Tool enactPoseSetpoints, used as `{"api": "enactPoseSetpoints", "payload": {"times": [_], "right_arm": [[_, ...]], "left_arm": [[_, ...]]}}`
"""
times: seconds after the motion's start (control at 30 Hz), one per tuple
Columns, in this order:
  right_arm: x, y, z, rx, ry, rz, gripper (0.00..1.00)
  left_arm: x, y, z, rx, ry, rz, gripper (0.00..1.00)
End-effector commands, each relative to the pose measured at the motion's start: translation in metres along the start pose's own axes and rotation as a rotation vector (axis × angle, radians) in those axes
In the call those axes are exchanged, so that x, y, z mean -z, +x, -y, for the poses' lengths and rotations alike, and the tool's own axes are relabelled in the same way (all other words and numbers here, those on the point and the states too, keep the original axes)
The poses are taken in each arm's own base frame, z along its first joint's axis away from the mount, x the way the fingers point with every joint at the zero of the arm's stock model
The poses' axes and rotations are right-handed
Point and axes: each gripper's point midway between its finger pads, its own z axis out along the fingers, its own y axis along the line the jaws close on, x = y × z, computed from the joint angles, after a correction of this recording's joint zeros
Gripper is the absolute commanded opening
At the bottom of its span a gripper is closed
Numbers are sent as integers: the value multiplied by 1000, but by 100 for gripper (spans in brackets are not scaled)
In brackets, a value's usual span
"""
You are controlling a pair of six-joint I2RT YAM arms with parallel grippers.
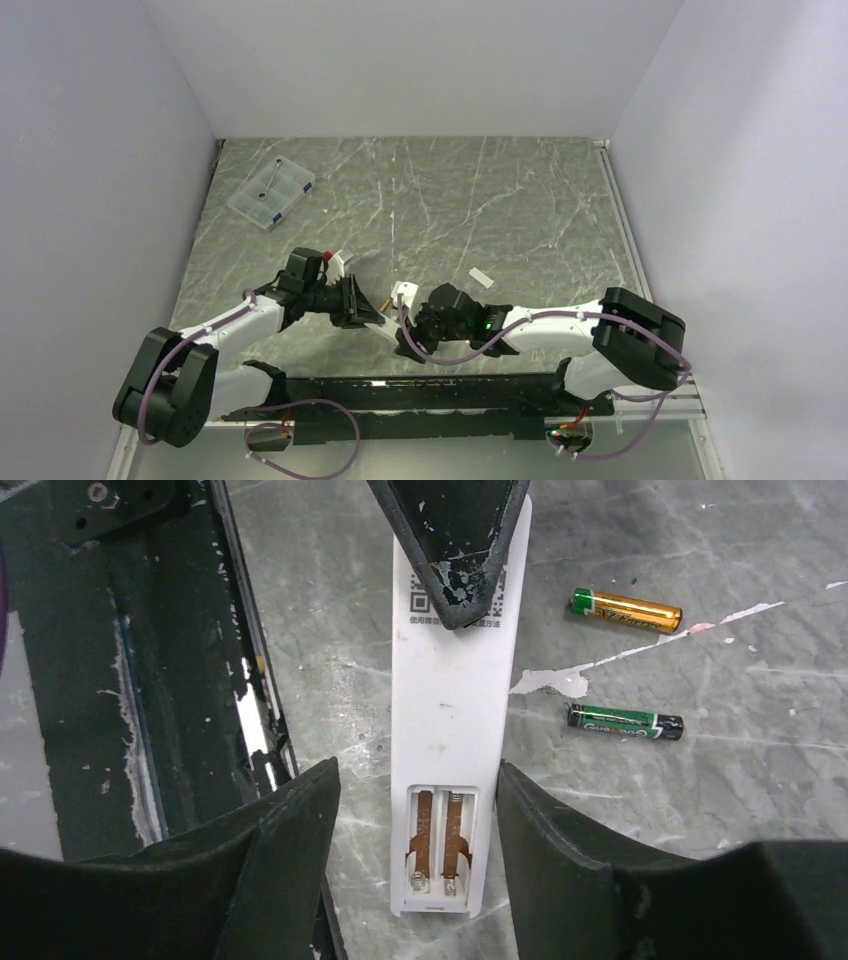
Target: Load the batteries into the remote control
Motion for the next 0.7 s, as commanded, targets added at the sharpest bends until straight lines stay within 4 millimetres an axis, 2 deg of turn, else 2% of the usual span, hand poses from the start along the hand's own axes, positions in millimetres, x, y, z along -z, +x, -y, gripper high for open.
{"api": "enactPoseSetpoints", "payload": {"times": [0.0,0.23,0.37,0.53,0.67], "right_arm": [[-5,-29,6,56,53,76,57],[-7,-28,11,60,87,49,22],[-5,-29,10,51,94,58,12],[0,-28,9,41,98,62,1],[7,-28,7,32,102,70,0]], "left_arm": [[-3,0,-19,-33,-67,20,0],[-2,1,-16,-32,-53,15,0],[-2,1,-15,-31,-55,17,1],[1,-1,-11,-33,-54,32,20],[4,-4,-4,-50,-42,47,33]]}}
